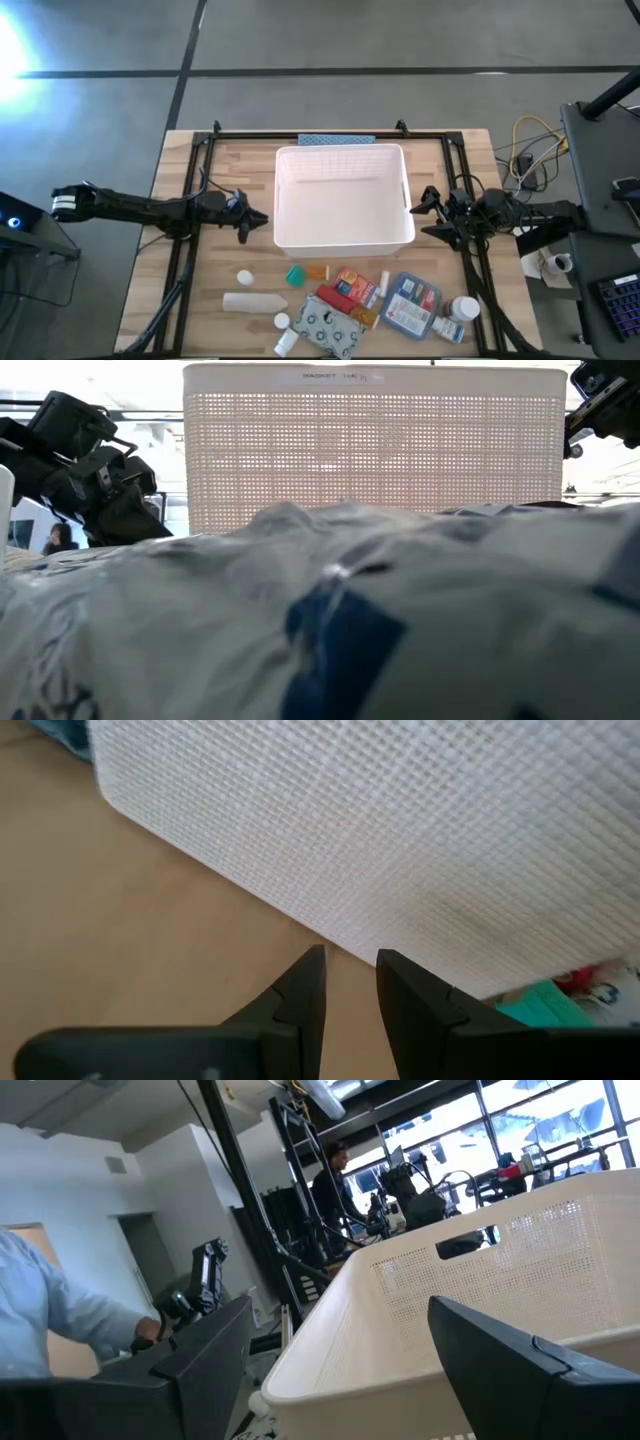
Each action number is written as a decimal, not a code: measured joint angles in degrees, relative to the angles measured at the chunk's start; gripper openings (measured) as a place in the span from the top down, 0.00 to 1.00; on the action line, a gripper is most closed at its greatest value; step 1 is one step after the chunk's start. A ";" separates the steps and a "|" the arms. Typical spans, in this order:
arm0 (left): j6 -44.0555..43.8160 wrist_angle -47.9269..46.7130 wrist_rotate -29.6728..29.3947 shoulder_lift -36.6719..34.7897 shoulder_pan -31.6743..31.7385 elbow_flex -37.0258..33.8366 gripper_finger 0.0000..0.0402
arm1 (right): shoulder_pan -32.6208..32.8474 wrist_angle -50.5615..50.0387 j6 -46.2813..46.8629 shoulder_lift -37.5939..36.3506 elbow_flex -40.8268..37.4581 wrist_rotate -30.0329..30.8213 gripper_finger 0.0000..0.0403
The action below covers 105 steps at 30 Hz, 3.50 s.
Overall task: Pick & place medical supplies in basket/bin
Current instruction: Put the top white medicine bottle into the white bin
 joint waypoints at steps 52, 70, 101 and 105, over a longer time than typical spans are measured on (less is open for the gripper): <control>-12.27 -58.75 4.96 3.04 -18.32 33.00 0.82 | 0.02 0.00 0.00 0.04 0.00 0.02 0.27; -23.99 -61.28 1.25 21.03 -33.92 46.06 0.54 | 0.02 -0.01 0.00 0.17 0.00 0.02 0.27; -40.62 -95.65 -27.55 46.89 -55.51 76.54 0.48 | 0.01 -0.01 0.00 0.19 0.00 0.01 0.27; -41.17 -95.59 -29.47 46.62 -55.46 74.70 0.37 | 0.01 -0.01 0.00 0.19 0.00 0.01 0.27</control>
